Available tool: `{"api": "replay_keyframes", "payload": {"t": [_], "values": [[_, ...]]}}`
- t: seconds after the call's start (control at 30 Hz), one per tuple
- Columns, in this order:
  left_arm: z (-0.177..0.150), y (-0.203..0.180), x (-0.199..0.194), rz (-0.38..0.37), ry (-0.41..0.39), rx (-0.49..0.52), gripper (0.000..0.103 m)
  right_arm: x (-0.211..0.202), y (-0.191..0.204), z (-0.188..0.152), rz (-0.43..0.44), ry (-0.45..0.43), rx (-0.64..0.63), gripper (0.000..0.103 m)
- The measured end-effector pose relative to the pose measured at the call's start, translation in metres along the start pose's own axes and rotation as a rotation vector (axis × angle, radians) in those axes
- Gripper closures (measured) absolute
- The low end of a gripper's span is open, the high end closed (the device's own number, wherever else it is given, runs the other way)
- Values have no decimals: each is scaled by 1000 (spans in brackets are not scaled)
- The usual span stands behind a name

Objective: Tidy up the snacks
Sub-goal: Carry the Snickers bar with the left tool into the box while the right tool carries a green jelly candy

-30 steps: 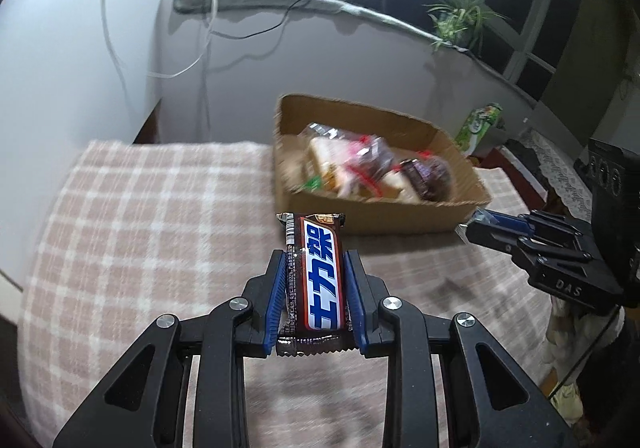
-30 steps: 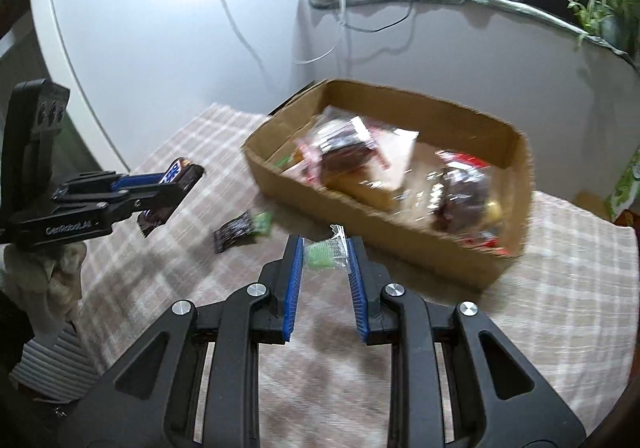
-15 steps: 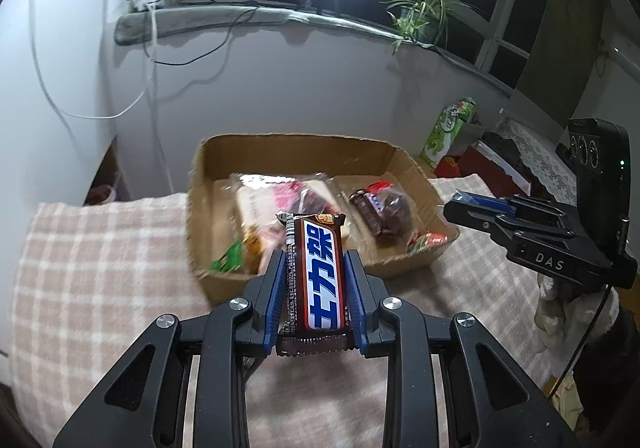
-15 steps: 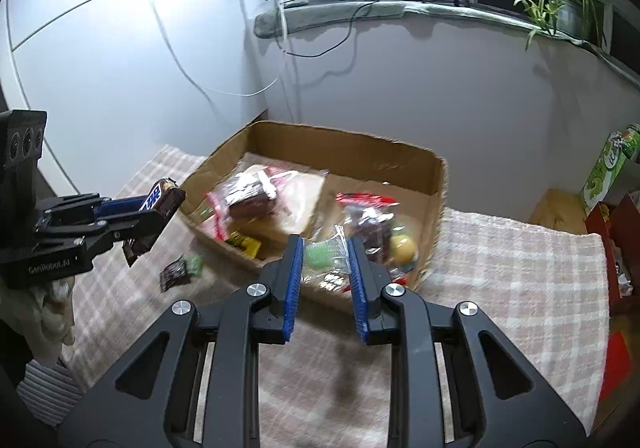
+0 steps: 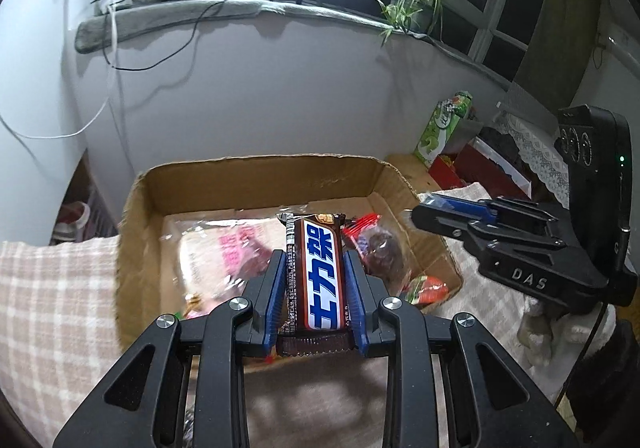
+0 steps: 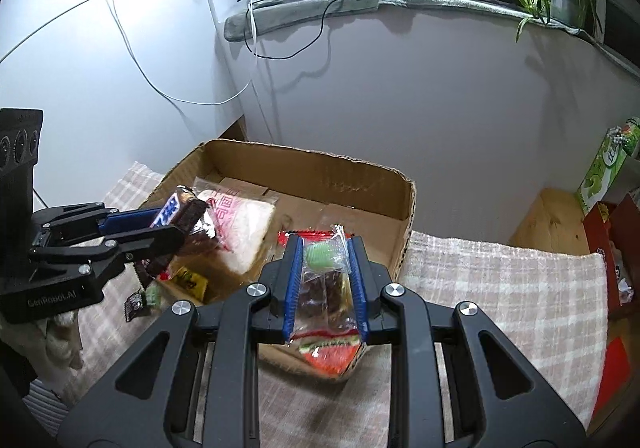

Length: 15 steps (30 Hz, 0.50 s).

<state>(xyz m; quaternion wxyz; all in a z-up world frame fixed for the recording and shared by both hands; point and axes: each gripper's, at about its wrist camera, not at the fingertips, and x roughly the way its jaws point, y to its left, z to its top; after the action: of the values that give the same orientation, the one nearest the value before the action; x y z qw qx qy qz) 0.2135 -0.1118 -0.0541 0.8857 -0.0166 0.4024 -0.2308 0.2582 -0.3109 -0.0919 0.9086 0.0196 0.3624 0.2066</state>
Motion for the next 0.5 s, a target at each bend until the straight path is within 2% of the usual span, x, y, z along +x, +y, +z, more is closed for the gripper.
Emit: {"api": "replay_keyframes", "payload": {"t": [0.47, 0.5], "values": [[5, -12, 15, 12, 17, 30, 75, 17, -6, -2, 13, 23, 10, 79], [6, -12, 15, 14, 16, 29, 71, 17, -6, -2, 12, 24, 10, 79]]}}
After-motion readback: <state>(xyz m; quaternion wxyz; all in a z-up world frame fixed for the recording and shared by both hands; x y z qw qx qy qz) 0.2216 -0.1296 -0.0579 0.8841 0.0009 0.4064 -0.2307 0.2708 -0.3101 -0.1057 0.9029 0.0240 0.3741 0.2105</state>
